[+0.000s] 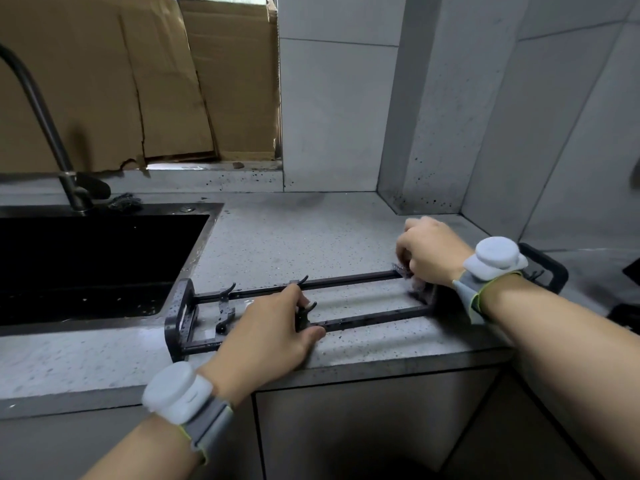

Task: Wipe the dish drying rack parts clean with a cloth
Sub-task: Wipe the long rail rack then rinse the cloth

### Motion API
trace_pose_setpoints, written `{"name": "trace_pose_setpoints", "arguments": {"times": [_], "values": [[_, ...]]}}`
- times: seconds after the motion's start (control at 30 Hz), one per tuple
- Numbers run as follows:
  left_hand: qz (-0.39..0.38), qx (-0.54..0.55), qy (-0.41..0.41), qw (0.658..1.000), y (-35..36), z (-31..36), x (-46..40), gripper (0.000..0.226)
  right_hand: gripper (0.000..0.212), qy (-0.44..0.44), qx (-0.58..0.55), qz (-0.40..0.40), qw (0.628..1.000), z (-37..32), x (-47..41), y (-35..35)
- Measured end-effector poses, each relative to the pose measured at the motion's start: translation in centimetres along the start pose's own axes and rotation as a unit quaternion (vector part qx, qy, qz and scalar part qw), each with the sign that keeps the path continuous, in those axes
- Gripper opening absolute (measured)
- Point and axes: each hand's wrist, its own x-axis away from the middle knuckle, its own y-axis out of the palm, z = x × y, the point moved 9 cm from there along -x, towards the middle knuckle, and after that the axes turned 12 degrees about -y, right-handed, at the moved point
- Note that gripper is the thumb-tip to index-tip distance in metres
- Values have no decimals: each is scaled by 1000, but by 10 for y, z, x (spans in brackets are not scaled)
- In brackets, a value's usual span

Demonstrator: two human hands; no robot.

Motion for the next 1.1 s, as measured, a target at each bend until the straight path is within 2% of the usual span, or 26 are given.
{"name": "trace_pose_setpoints", "arguments": {"times": [0.07,0.13,0.23,0.37,0.43,0.57,0.7,0.9,1.1], "values": [[-4,-5,-8,1000,1,-1,-4,39,28,45,-79,112,990,15,4,-31],[-6,-10,-13,1000,1,-2,-11,41,30,73,-169,208,961,27,14,-58],[-9,-19,-11,1000,4,3,-23,44,37,37,-260,261,929,5,21,-80],[-31,-25,0,999,13,15,-41,46,36,-41,-311,195,929,-55,16,-55],[-53,-19,10,998,16,17,-46,43,33,-40,-310,164,936,-71,12,-25],[-70,2,27,997,16,14,-51,35,6,-11,-308,169,936,-87,9,13],[-70,22,31,997,18,12,-54,33,13,8,-324,192,927,-90,16,33],[-56,8,58,997,19,15,-52,26,13,-35,-293,224,929,-116,18,30],[-65,-3,63,996,19,15,-50,33,10,-82,-227,158,958,-98,23,30]]}}
